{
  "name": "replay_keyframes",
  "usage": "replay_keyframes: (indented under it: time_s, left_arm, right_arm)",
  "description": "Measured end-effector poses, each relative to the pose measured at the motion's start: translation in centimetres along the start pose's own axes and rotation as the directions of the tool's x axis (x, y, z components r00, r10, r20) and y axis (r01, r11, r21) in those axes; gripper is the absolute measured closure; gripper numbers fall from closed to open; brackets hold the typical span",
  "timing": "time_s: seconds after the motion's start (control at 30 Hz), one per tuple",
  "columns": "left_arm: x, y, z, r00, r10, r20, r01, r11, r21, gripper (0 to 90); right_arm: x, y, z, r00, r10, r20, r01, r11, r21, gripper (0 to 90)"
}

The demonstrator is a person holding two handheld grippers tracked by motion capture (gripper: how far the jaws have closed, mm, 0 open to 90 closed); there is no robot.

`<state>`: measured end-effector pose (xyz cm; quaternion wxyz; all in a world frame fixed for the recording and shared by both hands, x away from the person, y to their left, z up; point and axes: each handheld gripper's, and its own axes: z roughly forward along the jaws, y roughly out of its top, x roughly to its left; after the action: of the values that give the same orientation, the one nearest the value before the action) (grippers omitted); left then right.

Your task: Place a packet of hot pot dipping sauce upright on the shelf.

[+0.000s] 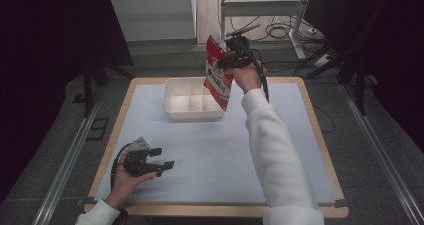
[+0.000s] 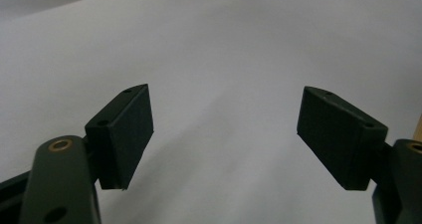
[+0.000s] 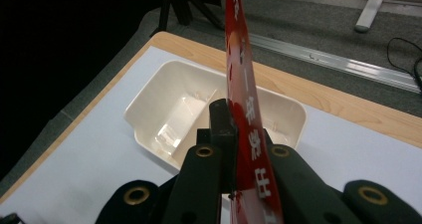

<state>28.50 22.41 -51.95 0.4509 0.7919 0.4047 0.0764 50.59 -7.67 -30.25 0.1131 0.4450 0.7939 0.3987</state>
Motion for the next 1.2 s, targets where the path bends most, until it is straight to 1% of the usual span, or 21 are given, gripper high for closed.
replay_keyframes:
  time_s: [0.2,0.33,0.4,0.57,0.6,0.8,0.97,1.2]
  left_arm:
    - [0.1,0.0,-0.1,1.0000,-0.003,0.000,0.003,1.0000,0.000,21.9]
    - [0.1,0.0,-0.1,1.0000,-0.002,0.000,0.002,1.0000,-0.003,21.9]
    - [0.1,0.0,-0.1,1.0000,-0.002,-0.001,0.002,1.0000,-0.004,21.9]
    - [0.1,0.0,-0.1,1.0000,-0.003,-0.001,0.003,1.0000,-0.005,21.9]
    - [0.1,0.0,-0.1,1.0000,-0.003,-0.001,0.003,1.0000,-0.005,21.9]
    - [0.2,0.0,-0.1,1.0000,-0.002,-0.003,0.002,1.0000,-0.005,21.9]
    - [0.2,0.0,-0.2,1.0000,-0.003,-0.003,0.003,1.0000,-0.005,21.9]
    - [0.2,0.0,-0.2,1.0000,-0.005,-0.001,0.005,1.0000,-0.005,21.9]
  right_arm:
    - [0.0,0.0,1.2,0.9998,0.015,0.010,-0.015,1.000,-0.018,88.3]
    - [-0.1,-0.1,1.7,0.9996,0.011,0.025,-0.011,1.000,-0.024,88.3]
    - [-0.2,-0.1,1.9,0.9994,0.022,0.026,-0.022,0.999,-0.031,88.3]
    - [-0.4,-0.3,2.1,0.9992,0.025,0.032,-0.024,0.999,-0.044,88.3]
    - [-0.6,-0.4,2.2,0.9989,0.032,0.033,-0.030,0.998,-0.048,88.3]
    - [-0.7,-0.4,2.6,0.9988,0.032,0.036,-0.030,0.997,-0.065,88.3]
    - [-0.8,-0.7,3.2,0.9987,0.034,0.039,-0.032,0.998,-0.058,88.3]
    - [-0.9,-0.8,3.4,0.9967,0.036,0.072,-0.033,0.999,-0.043,88.3]
